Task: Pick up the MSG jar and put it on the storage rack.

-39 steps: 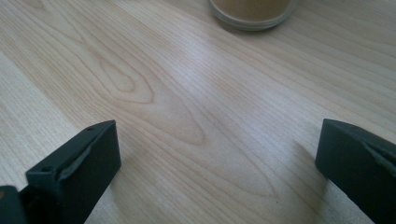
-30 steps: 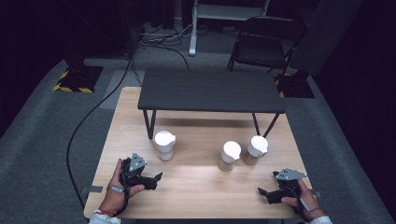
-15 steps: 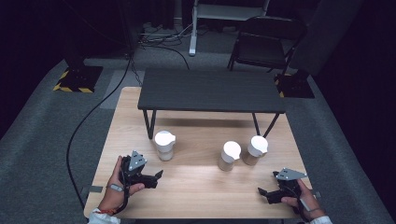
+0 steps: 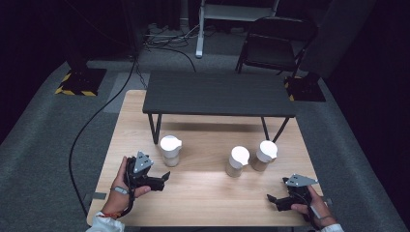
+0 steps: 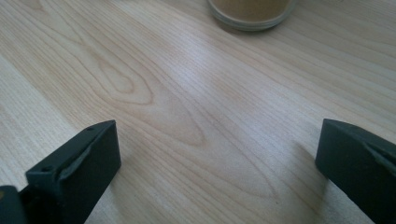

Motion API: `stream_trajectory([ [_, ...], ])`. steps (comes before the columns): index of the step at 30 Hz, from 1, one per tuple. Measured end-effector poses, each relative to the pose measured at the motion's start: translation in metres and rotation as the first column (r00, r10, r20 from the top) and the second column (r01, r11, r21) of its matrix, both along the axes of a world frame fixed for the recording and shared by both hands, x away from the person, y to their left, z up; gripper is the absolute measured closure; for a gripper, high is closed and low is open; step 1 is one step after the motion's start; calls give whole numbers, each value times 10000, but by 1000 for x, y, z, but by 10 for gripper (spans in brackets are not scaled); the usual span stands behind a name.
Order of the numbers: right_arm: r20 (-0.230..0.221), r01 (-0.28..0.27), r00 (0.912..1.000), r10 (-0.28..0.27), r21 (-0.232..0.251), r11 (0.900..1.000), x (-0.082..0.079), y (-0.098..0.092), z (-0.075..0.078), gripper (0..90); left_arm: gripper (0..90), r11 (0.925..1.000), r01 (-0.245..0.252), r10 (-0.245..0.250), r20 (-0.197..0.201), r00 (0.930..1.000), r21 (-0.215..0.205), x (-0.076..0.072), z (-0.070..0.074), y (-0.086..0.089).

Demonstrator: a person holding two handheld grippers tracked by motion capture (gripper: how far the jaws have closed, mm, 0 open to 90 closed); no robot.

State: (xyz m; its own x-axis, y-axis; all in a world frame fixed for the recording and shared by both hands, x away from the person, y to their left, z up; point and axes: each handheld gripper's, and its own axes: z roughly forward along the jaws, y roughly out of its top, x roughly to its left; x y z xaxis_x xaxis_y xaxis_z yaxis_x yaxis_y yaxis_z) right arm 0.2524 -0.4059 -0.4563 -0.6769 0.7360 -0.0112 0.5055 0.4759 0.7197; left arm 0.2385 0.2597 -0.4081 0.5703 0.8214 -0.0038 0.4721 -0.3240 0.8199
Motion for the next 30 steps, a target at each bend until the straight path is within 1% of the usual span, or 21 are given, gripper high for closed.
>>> stream_trajectory([
  [6, -2, 17, 10000, -17, 0, 10000, 0, 0, 0, 0, 10, 10000, 76, -76, -9, 10000, 44, 5, 2, -4],
  [8, 0, 21, 10000, -21, 1, 10000, 0, 0, 0, 0, 11, 9999, 73, -73, -12, 10000, 121, 7, 2, -7],
  [16, 0, 21, 10000, -21, 0, 10000, 0, 0, 0, 0, 11, 9997, -35, 38, -134, 9999, 227, 14, -2, -9],
  [19, 0, 22, 10000, -22, -1, 10000, 0, 0, 0, 0, 11, 9997, -106, 109, -168, 9998, 208, 17, -5, -11],
  [30, -2, 36, 10000, -36, -1, 10000, 0, 1, 0, 0, 12, 9998, -146, 148, -209, 9997, 113, 29, -7, -14],
])
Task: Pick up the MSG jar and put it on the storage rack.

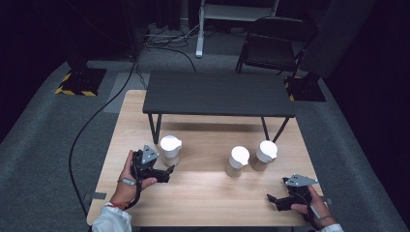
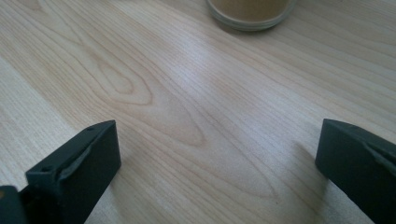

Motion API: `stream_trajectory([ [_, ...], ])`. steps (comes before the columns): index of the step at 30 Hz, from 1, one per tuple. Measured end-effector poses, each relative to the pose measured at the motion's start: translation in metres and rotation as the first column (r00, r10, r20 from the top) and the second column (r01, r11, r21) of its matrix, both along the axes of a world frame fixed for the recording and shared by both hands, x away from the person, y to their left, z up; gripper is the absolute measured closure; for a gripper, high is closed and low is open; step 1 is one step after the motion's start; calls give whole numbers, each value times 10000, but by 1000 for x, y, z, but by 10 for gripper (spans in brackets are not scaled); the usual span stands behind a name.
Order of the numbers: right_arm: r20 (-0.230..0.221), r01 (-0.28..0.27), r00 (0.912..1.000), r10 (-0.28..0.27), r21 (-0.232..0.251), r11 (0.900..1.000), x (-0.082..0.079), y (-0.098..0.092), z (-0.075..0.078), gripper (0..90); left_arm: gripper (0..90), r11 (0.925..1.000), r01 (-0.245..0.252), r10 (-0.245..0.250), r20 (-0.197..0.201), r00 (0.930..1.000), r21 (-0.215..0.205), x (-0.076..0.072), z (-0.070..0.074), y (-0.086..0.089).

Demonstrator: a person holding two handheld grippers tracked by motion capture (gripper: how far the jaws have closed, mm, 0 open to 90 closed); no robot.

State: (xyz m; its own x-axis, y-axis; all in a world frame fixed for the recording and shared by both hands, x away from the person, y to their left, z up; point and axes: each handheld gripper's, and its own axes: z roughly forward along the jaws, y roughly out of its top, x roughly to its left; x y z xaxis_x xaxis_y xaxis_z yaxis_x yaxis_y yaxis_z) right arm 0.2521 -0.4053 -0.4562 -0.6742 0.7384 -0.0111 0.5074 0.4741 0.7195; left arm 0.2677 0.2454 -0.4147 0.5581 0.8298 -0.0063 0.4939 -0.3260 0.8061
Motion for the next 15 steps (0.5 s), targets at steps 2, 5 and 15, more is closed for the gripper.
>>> stream_trajectory([
  [2, 2, -1, 10000, 1, 0, 10000, 0, 0, 0, 0, 13, 10000, 71, -71, 14, 10000, 20, 2, 0, -2],
  [5, 4, -1, 10000, 1, -2, 10000, 0, 0, 0, 0, 13, 9999, 106, -106, -6, 9999, 10, 6, 0, -5],
  [15, 1, 1, 10000, -1, -1, 10000, 0, 0, 0, 0, 14, 10000, 20, -21, -196, 9998, -43, 21, -6, -11],
])
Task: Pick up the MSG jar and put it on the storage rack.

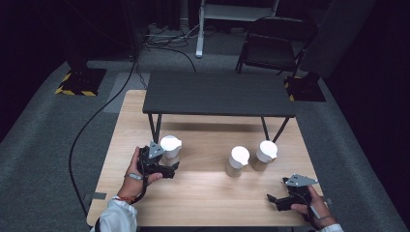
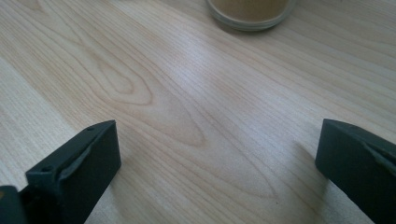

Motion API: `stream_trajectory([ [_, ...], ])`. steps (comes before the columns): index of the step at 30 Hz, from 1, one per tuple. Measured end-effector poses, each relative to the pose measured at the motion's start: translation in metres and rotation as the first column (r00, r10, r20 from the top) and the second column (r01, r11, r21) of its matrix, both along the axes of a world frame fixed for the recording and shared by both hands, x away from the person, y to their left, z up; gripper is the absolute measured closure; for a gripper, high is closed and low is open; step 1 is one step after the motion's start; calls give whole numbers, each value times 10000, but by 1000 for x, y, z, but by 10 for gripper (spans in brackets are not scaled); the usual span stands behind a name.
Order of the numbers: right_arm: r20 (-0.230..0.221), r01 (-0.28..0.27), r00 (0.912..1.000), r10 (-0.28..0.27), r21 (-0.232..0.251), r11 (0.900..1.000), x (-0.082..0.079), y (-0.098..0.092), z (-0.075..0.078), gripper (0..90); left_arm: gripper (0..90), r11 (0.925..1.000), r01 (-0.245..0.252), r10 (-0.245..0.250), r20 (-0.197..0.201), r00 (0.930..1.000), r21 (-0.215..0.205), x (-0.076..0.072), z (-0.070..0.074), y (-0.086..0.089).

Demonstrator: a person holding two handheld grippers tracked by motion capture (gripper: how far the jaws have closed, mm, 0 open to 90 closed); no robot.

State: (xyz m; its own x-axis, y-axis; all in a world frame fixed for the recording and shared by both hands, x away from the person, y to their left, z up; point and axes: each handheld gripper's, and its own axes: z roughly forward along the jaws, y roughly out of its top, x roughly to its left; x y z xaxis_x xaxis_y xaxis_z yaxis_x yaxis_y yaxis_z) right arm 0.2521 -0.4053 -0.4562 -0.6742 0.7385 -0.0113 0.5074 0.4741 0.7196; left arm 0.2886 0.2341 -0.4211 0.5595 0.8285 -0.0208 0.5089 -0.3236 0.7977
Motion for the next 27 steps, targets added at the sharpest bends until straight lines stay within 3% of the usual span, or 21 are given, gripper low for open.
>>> stream_trajectory([
  [16, 3, -3, 10000, 3, 2, 10000, 0, 0, 0, 0, 20, 9999, 7, -6, 34, 10000, -147, 18, -4, -14],
  [27, 2, -2, 10000, 2, -1, 10000, 0, 0, 0, 0, 45, 9996, -186, 189, 169, 9997, -223, 20, -12, -23],
])
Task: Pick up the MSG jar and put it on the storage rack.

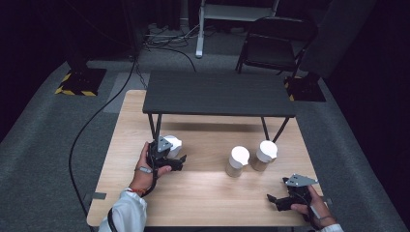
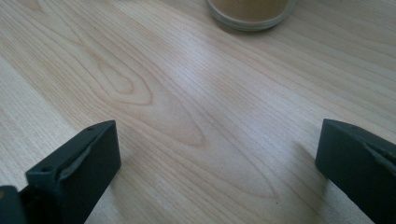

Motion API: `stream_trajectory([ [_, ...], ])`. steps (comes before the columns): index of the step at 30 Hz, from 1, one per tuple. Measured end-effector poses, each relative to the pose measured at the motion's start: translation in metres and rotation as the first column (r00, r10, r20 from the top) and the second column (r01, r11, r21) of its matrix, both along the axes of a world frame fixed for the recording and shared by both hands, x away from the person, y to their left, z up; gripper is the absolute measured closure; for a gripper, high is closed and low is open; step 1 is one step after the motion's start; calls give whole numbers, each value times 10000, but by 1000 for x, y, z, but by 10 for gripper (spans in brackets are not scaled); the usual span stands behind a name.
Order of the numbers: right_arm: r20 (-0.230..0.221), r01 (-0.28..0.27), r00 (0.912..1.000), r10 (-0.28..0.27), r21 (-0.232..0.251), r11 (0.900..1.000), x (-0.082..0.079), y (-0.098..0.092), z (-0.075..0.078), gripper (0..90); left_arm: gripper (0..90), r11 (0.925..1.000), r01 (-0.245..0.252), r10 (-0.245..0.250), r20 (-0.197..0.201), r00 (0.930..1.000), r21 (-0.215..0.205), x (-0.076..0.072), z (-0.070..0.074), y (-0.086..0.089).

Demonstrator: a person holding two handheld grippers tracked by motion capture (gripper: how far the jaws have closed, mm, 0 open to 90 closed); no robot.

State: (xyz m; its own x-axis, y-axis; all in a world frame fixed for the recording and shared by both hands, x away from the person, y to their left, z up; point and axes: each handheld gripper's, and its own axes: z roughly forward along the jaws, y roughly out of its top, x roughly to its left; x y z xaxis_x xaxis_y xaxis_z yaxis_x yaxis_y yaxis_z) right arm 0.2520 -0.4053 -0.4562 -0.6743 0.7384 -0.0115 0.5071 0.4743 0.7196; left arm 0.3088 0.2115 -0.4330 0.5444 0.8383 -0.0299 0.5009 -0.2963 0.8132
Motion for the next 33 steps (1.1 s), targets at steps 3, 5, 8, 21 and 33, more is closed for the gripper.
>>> stream_trajectory([
  [3, 0, 2, 10000, -2, 1, 10000, 0, 0, 0, 0, 65, 9999, -109, 109, 45, 9999, 16, -1, -3, -1],
  [5, 1, 0, 10000, 0, 0, 10000, 0, 0, 0, 0, 93, 9997, -227, 227, 111, 9997, -48, -2, -5, -1],
  [8, 0, 0, 10000, 0, 0, 10000, 0, 0, 0, 0, 145, 9997, -224, 225, 92, 9997, -124, -2, -7, 1],
  [21, 2, 2, 10000, -2, 1, 10000, 0, 0, 0, 0, 301, 9982, -585, 590, 294, 9978, -147, -7, -7, 2],
  [33, 2, 4, 10000, -4, 0, 10000, 0, 0, 0, 0, 301, 9974, -638, 645, 195, 9977, -345, -8, -1, 8],
])
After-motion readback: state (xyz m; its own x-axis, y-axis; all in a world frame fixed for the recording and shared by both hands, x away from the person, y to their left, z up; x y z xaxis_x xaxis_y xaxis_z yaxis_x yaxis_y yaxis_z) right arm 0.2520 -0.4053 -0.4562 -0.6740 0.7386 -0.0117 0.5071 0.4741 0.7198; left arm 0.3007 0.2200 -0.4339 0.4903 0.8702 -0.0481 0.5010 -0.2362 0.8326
